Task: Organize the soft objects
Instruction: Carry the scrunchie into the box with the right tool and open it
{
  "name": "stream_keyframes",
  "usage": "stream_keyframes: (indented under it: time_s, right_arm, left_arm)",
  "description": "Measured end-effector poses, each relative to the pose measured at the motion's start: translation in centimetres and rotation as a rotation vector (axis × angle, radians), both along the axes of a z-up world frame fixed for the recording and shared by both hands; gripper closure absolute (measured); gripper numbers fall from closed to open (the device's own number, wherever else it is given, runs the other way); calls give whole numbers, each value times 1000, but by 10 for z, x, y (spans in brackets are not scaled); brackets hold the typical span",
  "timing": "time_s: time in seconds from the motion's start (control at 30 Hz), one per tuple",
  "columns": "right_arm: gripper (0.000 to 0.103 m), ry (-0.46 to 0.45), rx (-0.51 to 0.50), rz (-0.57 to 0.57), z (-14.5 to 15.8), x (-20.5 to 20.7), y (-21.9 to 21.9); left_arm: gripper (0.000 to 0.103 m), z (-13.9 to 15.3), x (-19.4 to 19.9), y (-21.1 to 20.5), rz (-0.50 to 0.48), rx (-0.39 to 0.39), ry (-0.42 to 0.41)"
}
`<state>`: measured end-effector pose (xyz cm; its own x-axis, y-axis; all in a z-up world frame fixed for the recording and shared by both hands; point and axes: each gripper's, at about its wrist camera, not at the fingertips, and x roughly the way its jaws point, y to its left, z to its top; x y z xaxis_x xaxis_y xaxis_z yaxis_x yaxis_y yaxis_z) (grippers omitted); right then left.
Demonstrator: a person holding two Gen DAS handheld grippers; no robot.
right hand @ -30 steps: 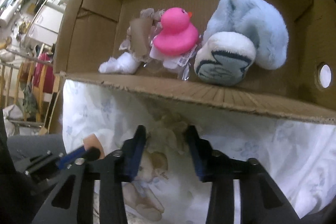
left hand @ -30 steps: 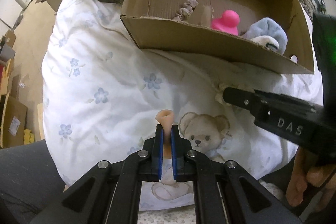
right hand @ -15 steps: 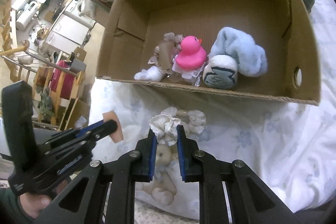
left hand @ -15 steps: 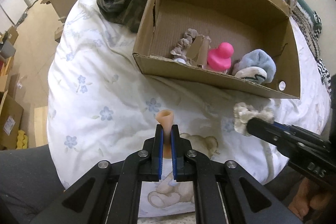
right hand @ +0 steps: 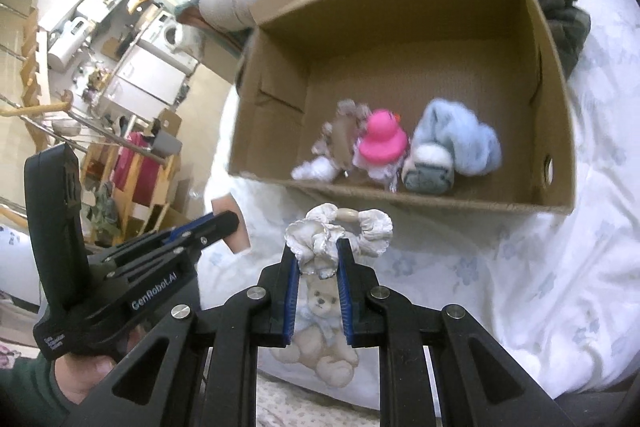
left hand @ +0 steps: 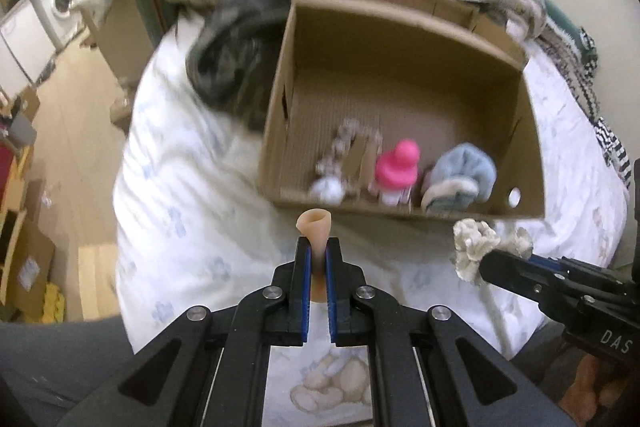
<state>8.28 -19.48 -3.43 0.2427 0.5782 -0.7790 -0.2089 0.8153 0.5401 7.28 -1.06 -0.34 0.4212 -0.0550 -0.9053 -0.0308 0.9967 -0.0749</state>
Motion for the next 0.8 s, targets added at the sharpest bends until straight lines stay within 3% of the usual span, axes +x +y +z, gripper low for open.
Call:
stream_keyframes:
  time_s: [0.4,0.57,0.7,0.8]
  right_arm:
    - [83,-194,66,-51,63,29,-30]
    - [83,-228,74,-115,46,44,-42]
    - [83,-162,35,-145,21,53,-45]
    - [83,-148,7,-141,13,59,-40]
  left_arm:
    - [97,48,54,0,-24,0,-115]
    - [97,26,88,2,-47,-25,-90]
    - [97,4,91,-4,-85,-19,-117]
    - [97,-9,94,-6,-60,-38,-94]
